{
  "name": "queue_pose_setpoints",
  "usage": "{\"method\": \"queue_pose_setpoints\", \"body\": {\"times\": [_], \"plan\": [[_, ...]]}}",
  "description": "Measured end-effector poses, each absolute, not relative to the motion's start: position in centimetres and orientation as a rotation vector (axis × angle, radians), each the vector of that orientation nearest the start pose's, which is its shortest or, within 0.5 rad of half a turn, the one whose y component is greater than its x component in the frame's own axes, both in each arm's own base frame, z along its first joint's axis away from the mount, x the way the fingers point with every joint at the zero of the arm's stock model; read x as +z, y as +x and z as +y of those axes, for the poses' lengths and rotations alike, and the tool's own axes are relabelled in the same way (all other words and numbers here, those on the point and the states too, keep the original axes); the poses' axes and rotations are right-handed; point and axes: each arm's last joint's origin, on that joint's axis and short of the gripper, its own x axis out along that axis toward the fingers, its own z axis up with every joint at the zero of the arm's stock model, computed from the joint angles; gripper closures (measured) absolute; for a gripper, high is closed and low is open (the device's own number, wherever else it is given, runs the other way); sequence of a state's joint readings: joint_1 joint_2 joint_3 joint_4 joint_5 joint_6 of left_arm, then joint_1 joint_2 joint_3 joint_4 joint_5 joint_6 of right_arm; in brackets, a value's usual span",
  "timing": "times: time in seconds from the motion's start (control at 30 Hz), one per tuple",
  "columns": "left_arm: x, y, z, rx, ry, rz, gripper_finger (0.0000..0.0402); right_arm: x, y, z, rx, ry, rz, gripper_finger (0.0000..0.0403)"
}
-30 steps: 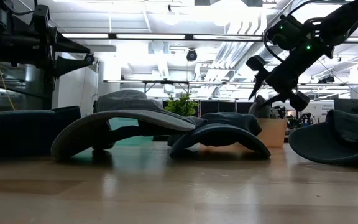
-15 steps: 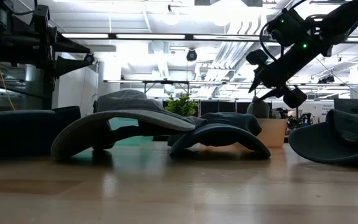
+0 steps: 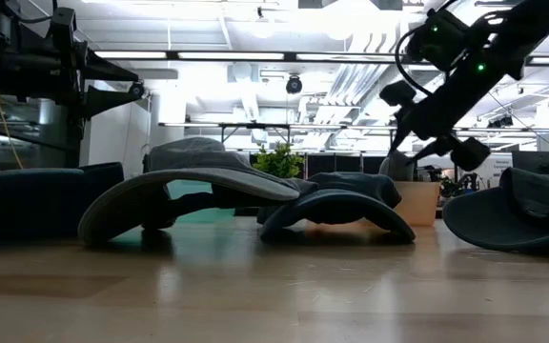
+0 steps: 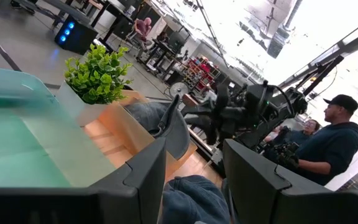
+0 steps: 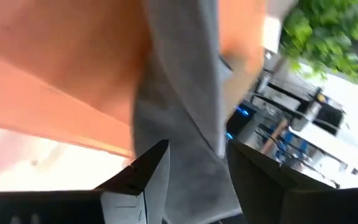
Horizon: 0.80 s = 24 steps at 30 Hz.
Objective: Pick & Place hat
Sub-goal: Put the right light gray cap into the orange bin
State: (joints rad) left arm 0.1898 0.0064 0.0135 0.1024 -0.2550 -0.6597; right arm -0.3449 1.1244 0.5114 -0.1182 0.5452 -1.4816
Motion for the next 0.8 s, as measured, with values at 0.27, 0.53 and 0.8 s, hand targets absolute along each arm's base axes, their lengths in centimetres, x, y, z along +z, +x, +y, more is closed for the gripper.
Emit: {"method": "queue_pose_setpoints", "body": {"times": [0.27,0.53,0.8], "plan": [[17.7,9.3,2.5,0.392,-0.652,-0.253,0.0243,18.7,19.7,-7.0,-0.069,-1.426,1.201,0.0245],[17.7,9.3,2.5,0.391,-0.652,-0.253,0.0243,18.8,20.0,-6.7,-0.001,-1.469,1.144,0.0249],[17.7,9.3,2.5,0.391,-0.651,-0.253,0.0243,18.3,20.4,-6.9,0.021,-1.453,1.130,0.0249]]}}
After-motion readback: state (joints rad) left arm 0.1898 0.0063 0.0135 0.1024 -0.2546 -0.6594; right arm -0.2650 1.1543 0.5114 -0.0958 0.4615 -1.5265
